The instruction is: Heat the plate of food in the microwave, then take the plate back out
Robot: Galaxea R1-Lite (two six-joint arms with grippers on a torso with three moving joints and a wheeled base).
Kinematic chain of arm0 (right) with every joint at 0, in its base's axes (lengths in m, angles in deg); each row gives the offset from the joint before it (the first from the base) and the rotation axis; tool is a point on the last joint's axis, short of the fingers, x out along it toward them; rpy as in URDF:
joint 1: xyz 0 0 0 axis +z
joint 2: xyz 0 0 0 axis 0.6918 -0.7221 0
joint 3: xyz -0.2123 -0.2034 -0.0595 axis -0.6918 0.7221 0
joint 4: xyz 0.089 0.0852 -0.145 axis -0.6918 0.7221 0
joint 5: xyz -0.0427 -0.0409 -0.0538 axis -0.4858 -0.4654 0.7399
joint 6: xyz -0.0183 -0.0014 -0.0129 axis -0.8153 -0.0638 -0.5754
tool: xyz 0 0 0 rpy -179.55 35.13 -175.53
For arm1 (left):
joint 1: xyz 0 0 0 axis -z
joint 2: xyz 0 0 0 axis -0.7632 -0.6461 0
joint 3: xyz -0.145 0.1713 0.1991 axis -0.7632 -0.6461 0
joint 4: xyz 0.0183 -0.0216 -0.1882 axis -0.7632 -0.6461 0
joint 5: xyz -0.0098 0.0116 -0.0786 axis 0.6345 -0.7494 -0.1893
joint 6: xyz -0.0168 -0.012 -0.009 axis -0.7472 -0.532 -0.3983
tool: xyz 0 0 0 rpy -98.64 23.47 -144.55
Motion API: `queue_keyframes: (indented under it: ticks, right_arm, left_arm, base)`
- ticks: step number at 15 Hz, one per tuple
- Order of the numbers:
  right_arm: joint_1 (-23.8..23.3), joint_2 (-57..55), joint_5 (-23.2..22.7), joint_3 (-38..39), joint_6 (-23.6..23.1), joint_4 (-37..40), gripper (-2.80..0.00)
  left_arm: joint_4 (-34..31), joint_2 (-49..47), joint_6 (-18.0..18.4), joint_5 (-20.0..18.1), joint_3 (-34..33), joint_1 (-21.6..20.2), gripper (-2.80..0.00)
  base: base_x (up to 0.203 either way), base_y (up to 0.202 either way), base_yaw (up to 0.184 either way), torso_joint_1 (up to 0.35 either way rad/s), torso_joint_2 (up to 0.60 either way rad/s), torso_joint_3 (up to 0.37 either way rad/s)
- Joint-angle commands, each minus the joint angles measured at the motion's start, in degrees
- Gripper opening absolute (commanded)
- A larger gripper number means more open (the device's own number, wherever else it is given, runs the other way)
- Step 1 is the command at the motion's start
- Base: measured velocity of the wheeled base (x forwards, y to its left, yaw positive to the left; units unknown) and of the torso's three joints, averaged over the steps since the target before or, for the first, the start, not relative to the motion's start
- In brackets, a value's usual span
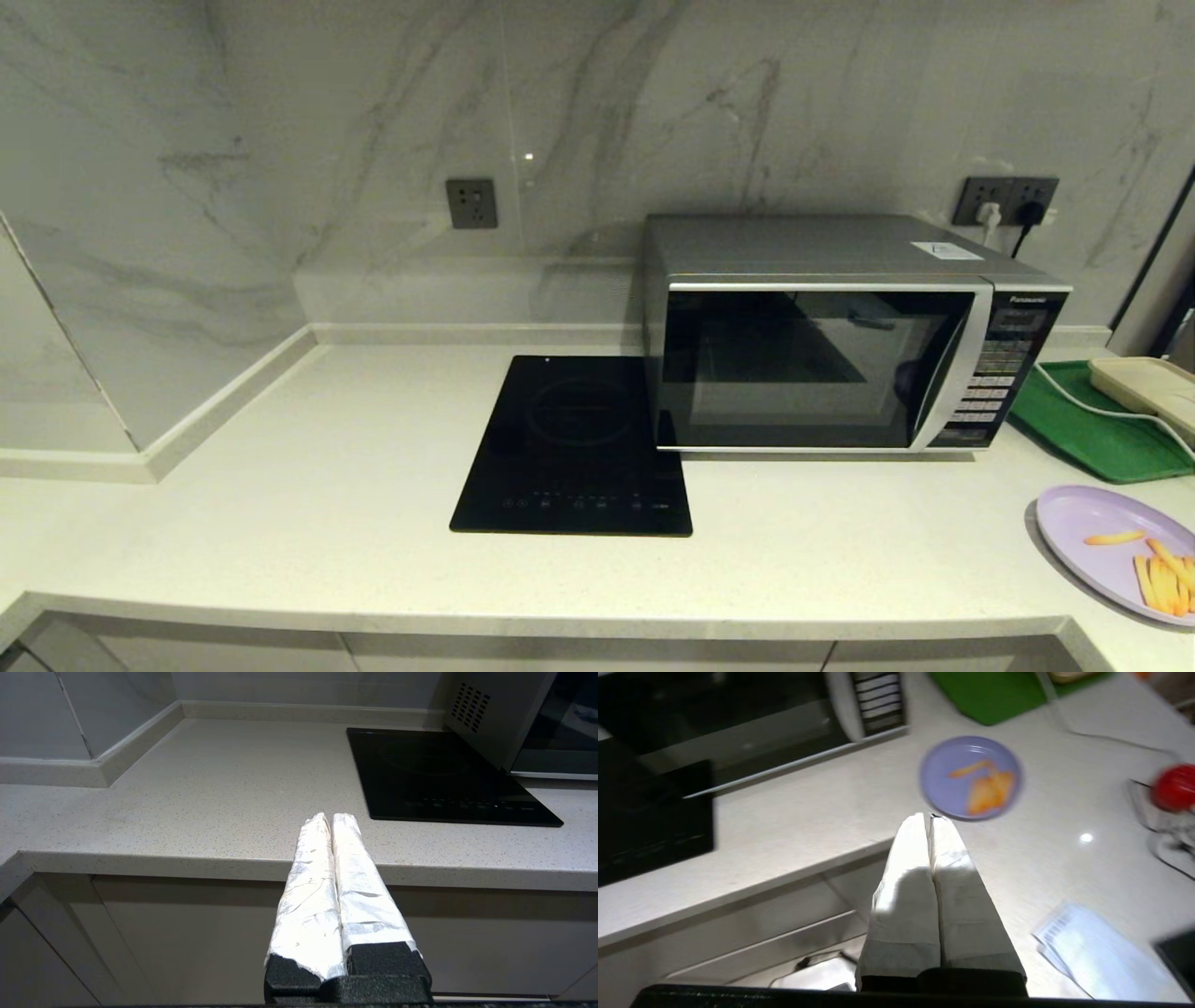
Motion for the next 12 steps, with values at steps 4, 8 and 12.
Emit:
queue_keyframes:
  ticks: [4, 8, 12]
  right_arm:
    - [-12.4, 24.0, -3.9, 6.3, -8.3, 3.1, -2.80]
    - [-13.4, 36.2, -14.0, 16.7, -12.4, 0.0, -2.80]
    - [-13.9, 43.7, -25.4, 38.3, -16.5, -18.6, -2.80]
  left_arm:
    - [0.0, 0.1, 0.0, 0.0, 0.0, 0.0, -2.80]
    - [0.0, 0.1, 0.0, 0.0, 0.0, 0.0, -2.80]
    - [0.0, 0.0, 0.0, 0.0, 0.0, 0.0, -2.80]
  base:
    - [0.000, 0.000, 0.000, 0.000, 0.00, 0.000]
    - [0.000, 0.000, 0.000, 0.000, 0.00, 0.000]
    - [0.000, 0.000, 0.000, 0.000, 0.00, 0.000]
